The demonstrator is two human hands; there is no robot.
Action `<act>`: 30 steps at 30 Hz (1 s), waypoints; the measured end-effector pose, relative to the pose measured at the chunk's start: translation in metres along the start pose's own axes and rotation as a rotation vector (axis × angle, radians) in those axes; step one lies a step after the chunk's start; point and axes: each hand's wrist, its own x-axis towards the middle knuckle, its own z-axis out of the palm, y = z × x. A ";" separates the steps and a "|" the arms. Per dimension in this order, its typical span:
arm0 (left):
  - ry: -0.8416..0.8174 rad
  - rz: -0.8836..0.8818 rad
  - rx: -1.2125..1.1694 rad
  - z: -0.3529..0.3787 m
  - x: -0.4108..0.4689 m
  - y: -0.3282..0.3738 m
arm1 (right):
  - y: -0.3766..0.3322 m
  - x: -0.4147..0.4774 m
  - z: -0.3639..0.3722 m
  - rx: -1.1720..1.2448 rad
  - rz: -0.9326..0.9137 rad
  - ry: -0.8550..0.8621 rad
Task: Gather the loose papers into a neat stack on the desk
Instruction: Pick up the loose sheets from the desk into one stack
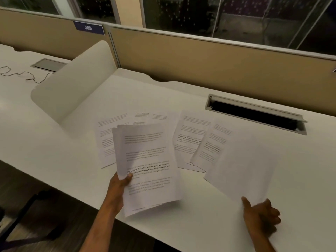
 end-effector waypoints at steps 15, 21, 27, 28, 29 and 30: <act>0.050 0.021 -0.015 -0.011 0.003 0.012 | -0.123 -0.022 -0.087 0.578 -0.807 0.792; 0.063 0.031 -0.006 -0.016 0.005 0.015 | -0.156 -0.046 0.001 0.123 -0.827 0.219; 0.084 0.025 -0.001 -0.019 0.009 0.019 | -0.159 -0.040 0.063 -0.005 -0.677 -0.107; 0.084 0.020 -0.001 -0.020 0.010 0.019 | -0.161 -0.040 0.068 -0.026 -0.702 -0.140; 0.083 0.016 0.002 -0.020 0.012 0.020 | -0.163 -0.039 0.071 -0.008 -0.706 -0.187; 0.080 0.012 0.006 -0.020 0.013 0.021 | -0.165 -0.036 0.071 0.043 -0.692 -0.215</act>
